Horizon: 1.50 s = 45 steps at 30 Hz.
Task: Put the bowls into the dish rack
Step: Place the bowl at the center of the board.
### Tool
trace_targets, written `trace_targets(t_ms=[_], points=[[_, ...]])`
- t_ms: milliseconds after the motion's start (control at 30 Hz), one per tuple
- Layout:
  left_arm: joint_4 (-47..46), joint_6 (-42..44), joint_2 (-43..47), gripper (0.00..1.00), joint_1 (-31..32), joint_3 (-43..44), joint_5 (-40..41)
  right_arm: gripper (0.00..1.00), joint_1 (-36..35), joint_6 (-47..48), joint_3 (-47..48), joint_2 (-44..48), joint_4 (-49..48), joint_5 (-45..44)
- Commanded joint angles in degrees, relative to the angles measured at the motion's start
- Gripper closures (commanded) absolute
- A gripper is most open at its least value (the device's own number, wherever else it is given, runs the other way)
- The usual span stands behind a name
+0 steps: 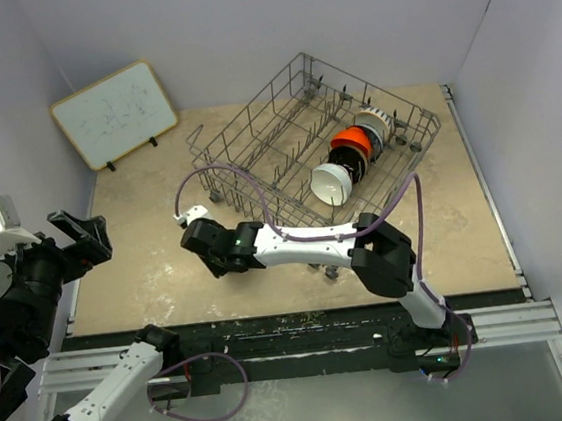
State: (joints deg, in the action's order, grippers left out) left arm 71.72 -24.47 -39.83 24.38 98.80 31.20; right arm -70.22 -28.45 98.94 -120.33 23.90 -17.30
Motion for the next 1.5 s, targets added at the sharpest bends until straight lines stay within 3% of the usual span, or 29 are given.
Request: trace_targets(t_ms=[0,367,567,800,1000,1100,1233,1333,1467], points=[[-1.8,-0.5,0.2,0.03,-0.3,-0.9,-0.8,0.9,-0.3,1.8,4.3,1.2,-1.4,-1.6],[-2.8,-1.0,0.3,0.03,-0.2,-2.5,-1.1,0.54,-0.5,4.1,5.4,1.7,-1.0,-0.3],[-2.5,-1.7,0.0,0.03,-0.3,-2.5,-0.7,0.41,-0.6,3.5,4.7,7.3,1.0,-2.8],[-3.9,-3.6,-0.7,0.04,-0.3,-5.4,-3.7,0.36,-0.4,1.3,-0.4,22.1,4.1,-10.1],[-11.0,-8.2,-2.0,0.1,-0.3,-18.0,-13.7,0.35,4.1,-2.4,-1.8,34.1,13.0,-15.1],[-16.1,-12.1,-4.4,0.17,-0.2,-25.4,-20.9,0.35,9.0,-2.5,-5.0,41.8,15.6,-15.2],[-24.3,-16.1,-8.5,0.34,-0.1,-35.3,-27.2,0.35,14.0,-1.5,-7.7,48.4,18.3,-14.9],[-28.2,-17.8,-11.3,0.39,2.4,-40.3,-25.9,0.34,16.5,-0.9,-9.5,51.4,19.8,-13.6],[-31.6,-20.6,-17.9,0.4,12.0,-42.7,-19.6,0.33,18.6,-0.3,-12.3,54.5,20.5,-13.0]])
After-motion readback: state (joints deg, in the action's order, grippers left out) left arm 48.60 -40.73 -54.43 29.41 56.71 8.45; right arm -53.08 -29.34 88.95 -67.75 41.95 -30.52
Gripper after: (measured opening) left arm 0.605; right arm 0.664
